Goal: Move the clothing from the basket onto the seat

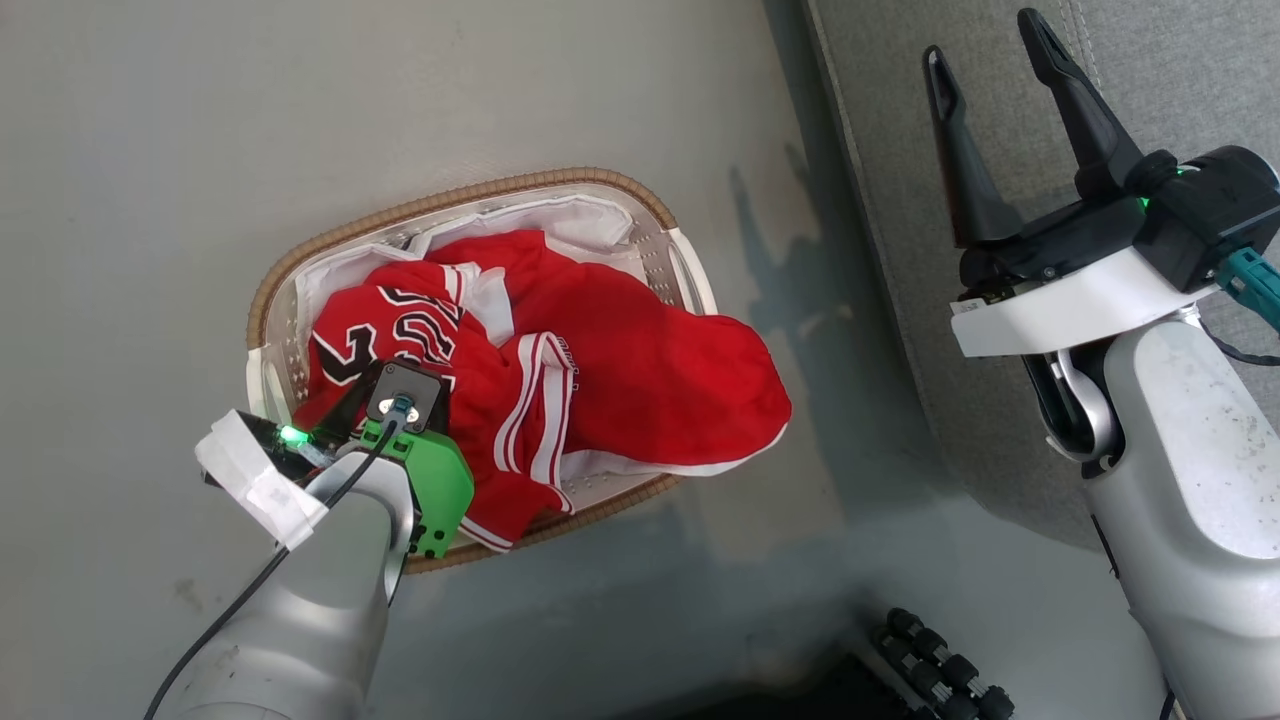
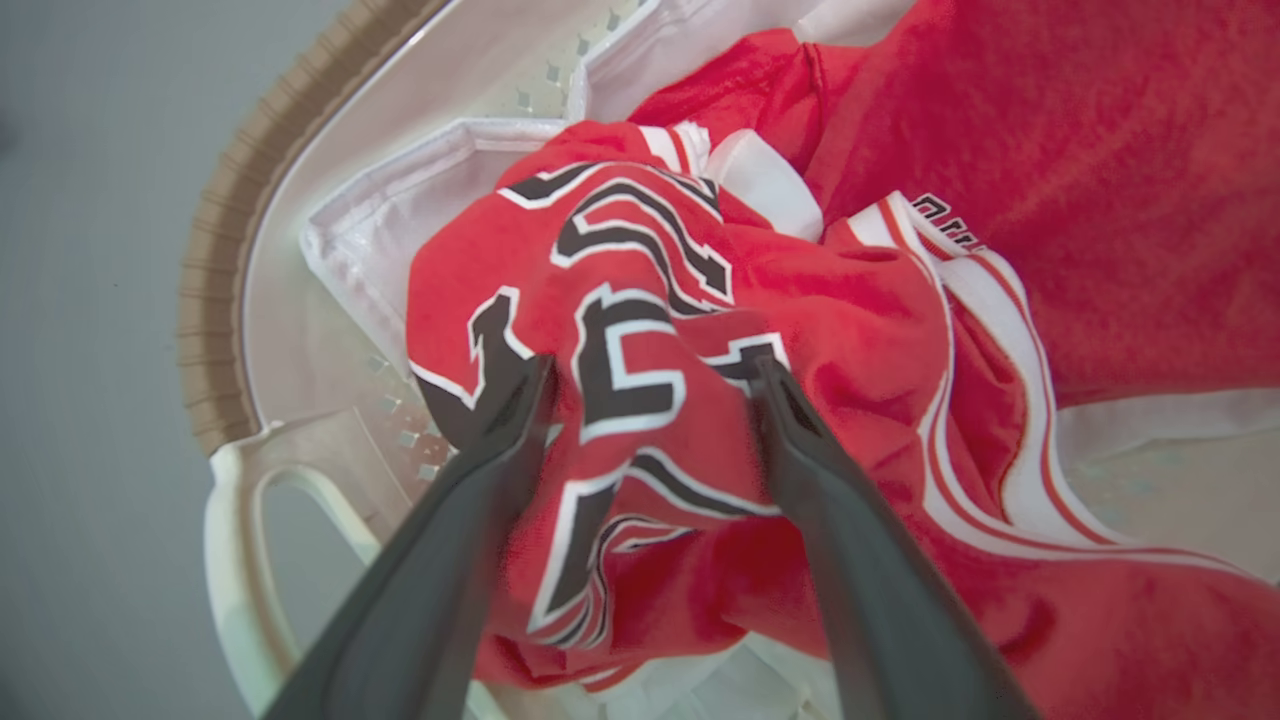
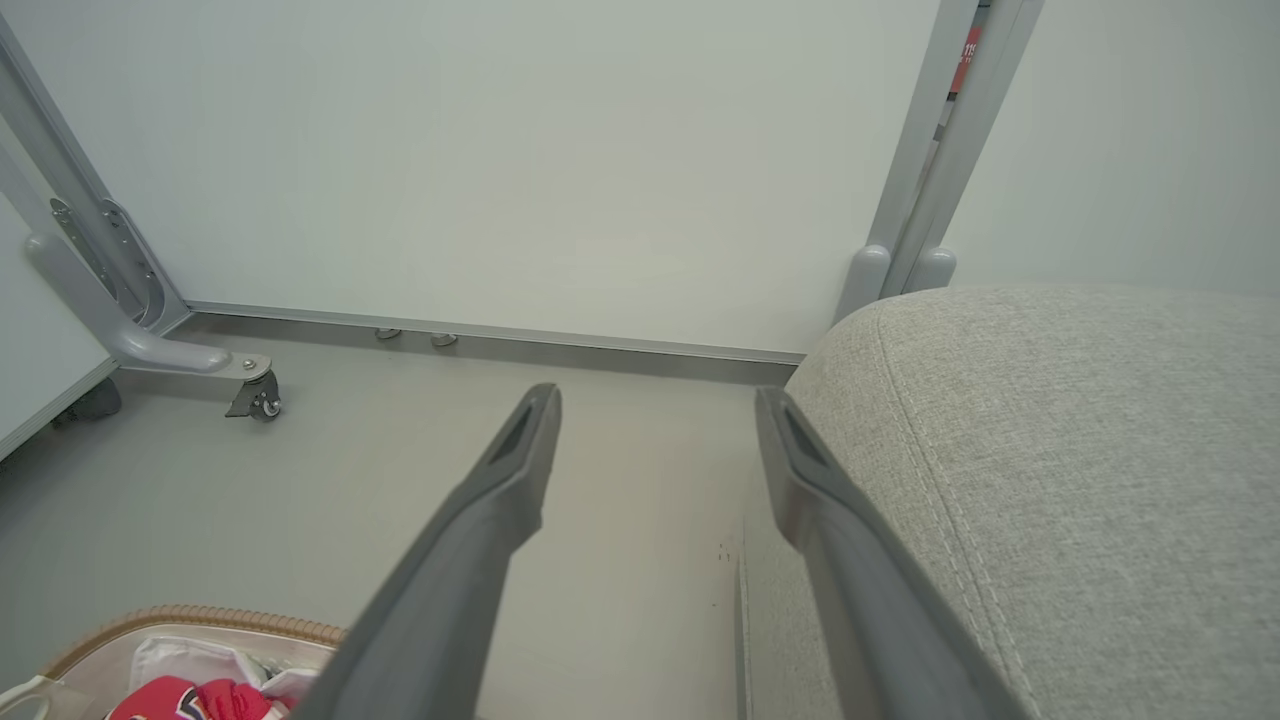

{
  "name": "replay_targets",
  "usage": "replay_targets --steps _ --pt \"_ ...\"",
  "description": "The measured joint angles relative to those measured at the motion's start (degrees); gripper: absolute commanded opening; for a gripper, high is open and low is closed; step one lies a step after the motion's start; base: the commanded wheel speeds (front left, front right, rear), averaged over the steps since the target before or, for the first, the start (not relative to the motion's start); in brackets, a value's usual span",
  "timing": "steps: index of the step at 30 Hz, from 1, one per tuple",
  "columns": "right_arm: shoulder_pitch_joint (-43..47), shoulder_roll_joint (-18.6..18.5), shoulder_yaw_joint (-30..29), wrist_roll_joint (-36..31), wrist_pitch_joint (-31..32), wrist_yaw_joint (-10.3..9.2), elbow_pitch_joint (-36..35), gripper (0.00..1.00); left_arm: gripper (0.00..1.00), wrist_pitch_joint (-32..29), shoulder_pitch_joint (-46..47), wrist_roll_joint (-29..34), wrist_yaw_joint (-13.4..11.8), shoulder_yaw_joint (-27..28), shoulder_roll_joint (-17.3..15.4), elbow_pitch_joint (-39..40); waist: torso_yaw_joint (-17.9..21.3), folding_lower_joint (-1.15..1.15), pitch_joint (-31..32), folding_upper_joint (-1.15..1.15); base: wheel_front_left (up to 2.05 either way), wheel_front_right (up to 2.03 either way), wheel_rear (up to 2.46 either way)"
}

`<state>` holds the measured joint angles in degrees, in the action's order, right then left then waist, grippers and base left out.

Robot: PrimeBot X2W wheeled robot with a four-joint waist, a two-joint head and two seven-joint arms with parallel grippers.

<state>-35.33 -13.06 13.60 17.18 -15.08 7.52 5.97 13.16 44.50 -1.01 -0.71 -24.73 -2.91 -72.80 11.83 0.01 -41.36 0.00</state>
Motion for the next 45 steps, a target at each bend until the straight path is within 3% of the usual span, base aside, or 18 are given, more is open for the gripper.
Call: replay_targets --steps 1,2,10,31,39,45 --pt "0.00 0.07 0.01 0.00 0.00 0.00 0.16 1.00 0.05 -0.23 0.02 -0.10 0.26 -0.09 0.00 -0.13 -0.01 0.00 0.07 0.00 0.00 0.00 0.00" --pt "0.00 0.11 0.03 0.00 0.00 0.00 0.29 1.00 0.00 -0.22 0.02 -0.46 0.26 0.02 0.00 -0.23 -0.05 0.00 0.18 0.00 0.00 0.00 0.00" --pt "0.63 0.98 0.43 0.00 0.00 0.00 1.99 1.00 0.00 1.64 -2.36 -2.93 -0.54 0.81 0.02 1.98 -0.60 0.00 3.66 0.00 0.00 0.00 0.00" --pt "14.76 1.70 0.41 -0.58 0.00 0.00 8.71 1.00 0.00 1.97 -20.11 -5.48 0.76 3.63 -0.01 37.71 -7.28 -0.01 22.05 0.00 0.00 0.00 0.00" --pt "19.41 2.47 0.92 -0.70 0.00 0.00 10.47 1.00 0.00 1.97 -21.27 -5.24 2.10 4.90 -0.05 48.18 -9.74 -0.01 29.32 0.00 0.00 0.00 0.00" --pt "21.28 2.83 5.22 -1.02 0.00 -0.01 10.92 1.00 0.00 1.97 -21.41 -6.01 2.78 4.15 -0.02 54.27 -10.75 -0.01 33.65 0.00 0.00 0.00 0.00"
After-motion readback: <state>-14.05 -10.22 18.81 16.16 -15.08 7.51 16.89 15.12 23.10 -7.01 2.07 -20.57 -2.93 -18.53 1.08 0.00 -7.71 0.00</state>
